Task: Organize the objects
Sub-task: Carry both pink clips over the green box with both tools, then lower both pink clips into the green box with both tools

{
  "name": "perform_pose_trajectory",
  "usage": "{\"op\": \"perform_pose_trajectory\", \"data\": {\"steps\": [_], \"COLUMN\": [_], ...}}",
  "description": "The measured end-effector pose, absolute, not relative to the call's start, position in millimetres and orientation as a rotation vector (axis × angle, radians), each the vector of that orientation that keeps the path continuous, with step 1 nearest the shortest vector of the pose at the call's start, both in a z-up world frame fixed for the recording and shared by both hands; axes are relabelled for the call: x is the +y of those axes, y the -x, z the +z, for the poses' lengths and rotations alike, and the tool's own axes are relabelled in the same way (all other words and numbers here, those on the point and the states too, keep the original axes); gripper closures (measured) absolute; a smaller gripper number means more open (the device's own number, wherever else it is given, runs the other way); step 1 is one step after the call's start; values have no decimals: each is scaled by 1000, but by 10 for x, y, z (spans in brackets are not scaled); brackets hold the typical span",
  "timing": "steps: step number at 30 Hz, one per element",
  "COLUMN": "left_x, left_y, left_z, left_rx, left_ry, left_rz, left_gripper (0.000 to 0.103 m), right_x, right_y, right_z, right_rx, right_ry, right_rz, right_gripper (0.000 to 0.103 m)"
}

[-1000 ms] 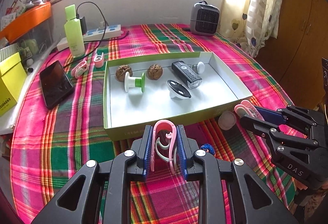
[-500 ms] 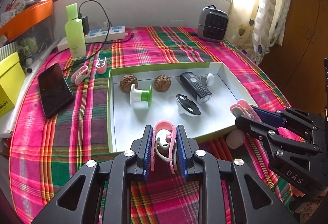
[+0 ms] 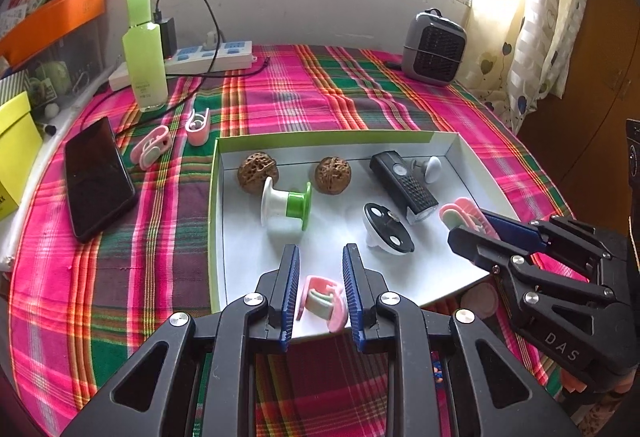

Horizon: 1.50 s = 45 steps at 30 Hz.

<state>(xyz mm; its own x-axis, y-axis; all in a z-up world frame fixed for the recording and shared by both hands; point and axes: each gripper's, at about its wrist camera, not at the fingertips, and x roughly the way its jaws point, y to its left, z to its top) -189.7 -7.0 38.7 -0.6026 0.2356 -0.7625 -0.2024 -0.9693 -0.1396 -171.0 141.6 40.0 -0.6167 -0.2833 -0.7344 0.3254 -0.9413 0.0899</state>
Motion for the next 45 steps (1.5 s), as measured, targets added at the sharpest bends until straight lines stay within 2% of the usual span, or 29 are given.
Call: {"op": "perform_pose_trajectory", "data": {"steps": [26,45], "left_x": [-21,-67], "left_y": [1913,2012], "left_z": [260,220], "left_rx": [14,-23], "left_ry": [1355,1364], "left_rz": [2555,2602], "left_gripper": [81,82], "right_x": [1439,1444], "right_y": [1776,1905], "right_z": [351,247], "right_rx": [84,63], "right_ry": [-1170,-1269], "right_rz": [-2551,-2457], "right_gripper": [79,79]}}
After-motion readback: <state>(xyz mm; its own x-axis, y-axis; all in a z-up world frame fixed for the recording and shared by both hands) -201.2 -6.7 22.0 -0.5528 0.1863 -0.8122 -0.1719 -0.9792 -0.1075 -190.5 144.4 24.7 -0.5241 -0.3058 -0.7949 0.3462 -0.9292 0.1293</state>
